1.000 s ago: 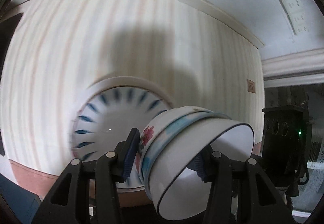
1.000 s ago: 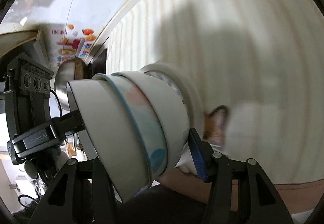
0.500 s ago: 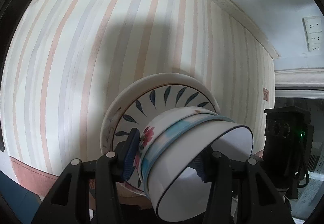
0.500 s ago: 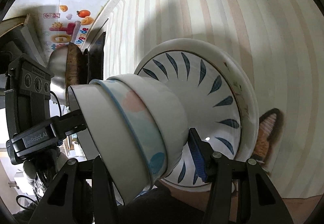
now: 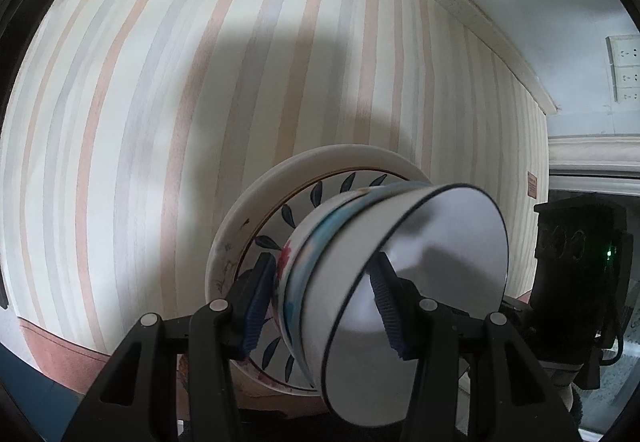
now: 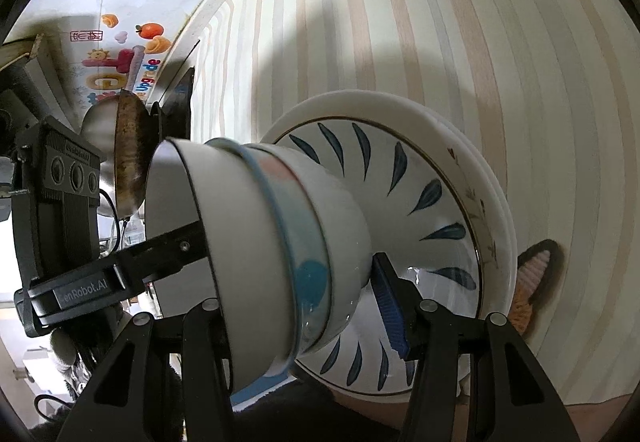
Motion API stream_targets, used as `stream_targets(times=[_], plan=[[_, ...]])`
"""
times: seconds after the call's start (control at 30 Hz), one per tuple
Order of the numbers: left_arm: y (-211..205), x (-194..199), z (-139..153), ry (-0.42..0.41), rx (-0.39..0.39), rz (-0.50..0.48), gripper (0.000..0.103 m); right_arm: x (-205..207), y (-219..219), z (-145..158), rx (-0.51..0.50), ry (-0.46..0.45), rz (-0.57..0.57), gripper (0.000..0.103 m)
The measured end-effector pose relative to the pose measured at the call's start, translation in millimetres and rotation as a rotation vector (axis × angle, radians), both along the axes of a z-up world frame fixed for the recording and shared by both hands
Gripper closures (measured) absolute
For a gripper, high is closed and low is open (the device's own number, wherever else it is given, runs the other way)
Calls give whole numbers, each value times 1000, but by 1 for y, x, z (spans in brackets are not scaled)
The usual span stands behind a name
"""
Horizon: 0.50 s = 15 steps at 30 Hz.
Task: Organize plates and bowls
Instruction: 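Carry the bowl stack with both tools and lower it onto the plate stack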
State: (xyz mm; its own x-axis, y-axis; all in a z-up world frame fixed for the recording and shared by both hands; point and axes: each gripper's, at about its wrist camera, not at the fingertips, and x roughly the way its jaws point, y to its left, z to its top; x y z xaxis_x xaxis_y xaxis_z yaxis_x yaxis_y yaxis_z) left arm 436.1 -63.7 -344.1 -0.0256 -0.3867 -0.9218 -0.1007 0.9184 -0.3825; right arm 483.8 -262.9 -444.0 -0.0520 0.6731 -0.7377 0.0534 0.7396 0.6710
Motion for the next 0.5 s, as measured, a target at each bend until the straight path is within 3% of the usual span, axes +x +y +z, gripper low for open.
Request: stream_targets(times=[0.5], plan=[[1,-3,-1,6,-3,-13,57,-1,-1,3,-30,3,-20,48]])
